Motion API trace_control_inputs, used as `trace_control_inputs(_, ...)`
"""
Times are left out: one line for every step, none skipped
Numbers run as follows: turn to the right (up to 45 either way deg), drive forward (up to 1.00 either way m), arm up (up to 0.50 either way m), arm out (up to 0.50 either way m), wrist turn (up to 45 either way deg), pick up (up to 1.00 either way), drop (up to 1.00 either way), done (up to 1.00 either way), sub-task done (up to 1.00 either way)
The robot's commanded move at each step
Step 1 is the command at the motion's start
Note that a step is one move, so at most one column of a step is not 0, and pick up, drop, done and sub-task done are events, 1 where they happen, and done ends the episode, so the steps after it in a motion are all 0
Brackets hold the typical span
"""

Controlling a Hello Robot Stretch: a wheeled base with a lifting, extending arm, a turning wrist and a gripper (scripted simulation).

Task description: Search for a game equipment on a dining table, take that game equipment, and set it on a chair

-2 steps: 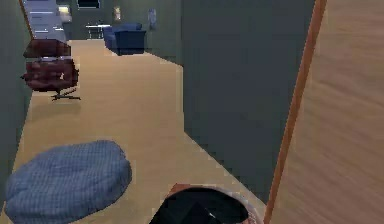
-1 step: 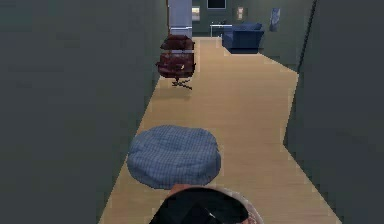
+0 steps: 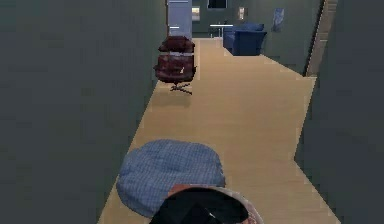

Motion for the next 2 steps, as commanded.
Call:
trace_control_inputs(30.0,0.0,0.0,0.0,0.0,0.0,0.0,0.0,0.0)
trace_control_inputs(0.0,1.0,0.0,0.0,0.0,0.0,0.0,0.0,0.0)
